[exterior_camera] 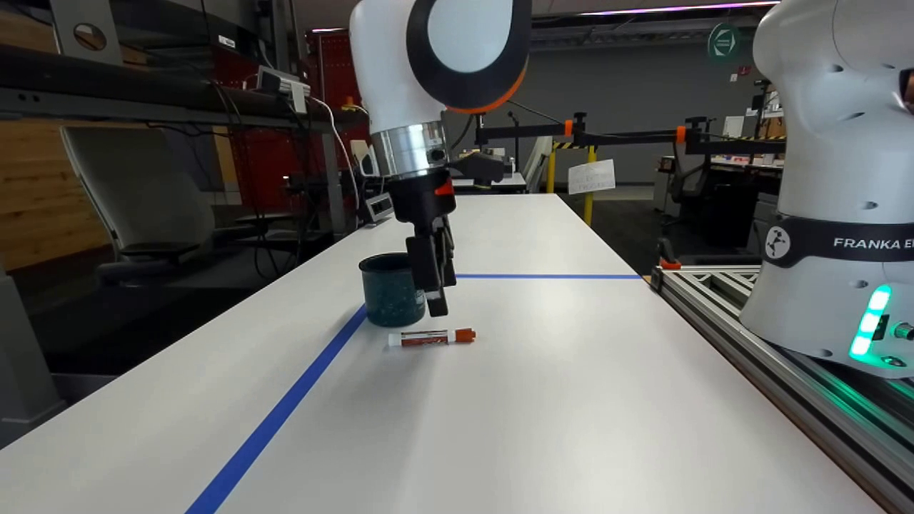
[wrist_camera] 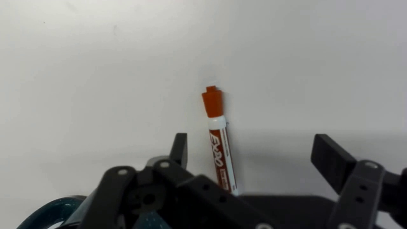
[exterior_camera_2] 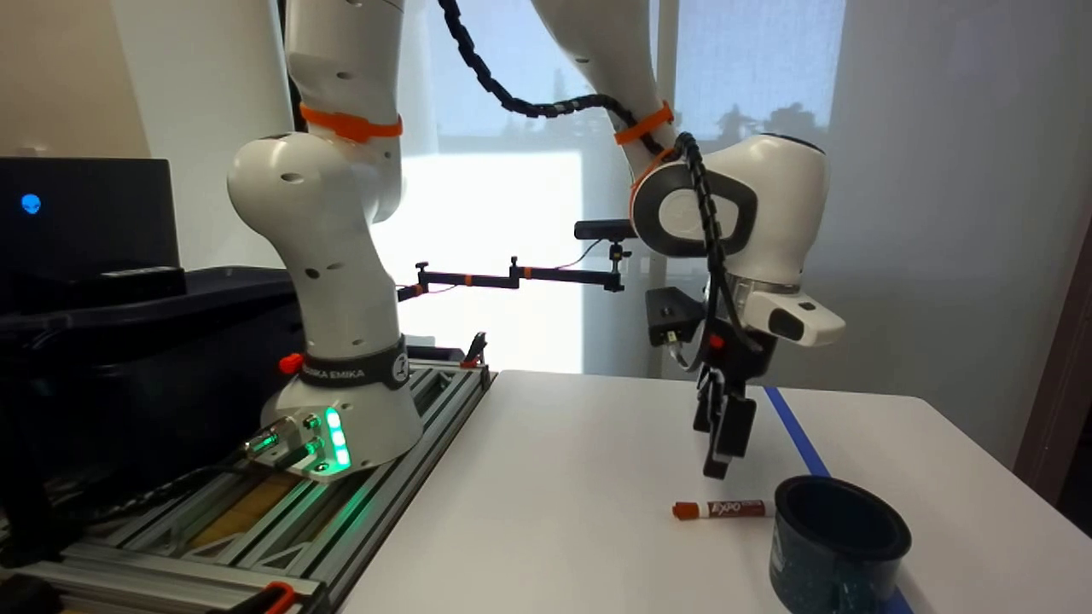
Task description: Remove the marker from the mug
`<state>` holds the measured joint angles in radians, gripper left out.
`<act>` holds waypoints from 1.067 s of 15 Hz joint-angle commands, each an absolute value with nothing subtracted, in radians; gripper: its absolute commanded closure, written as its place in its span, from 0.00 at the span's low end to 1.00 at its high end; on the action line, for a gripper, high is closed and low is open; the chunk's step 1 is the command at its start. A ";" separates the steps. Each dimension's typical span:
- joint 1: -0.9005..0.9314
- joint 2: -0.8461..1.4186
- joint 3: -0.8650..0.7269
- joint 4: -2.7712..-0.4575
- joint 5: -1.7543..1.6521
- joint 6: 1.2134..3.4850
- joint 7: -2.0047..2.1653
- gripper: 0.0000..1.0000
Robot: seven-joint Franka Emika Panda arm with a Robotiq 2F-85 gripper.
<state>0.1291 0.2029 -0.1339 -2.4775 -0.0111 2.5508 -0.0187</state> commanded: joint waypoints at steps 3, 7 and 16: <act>0.076 0.089 -0.067 -2.456 -0.001 2.412 0.122 0.00; 0.055 0.099 -0.048 -2.443 -0.011 2.428 0.138 0.00; 0.046 0.106 -0.039 -2.442 -0.010 2.427 0.140 0.00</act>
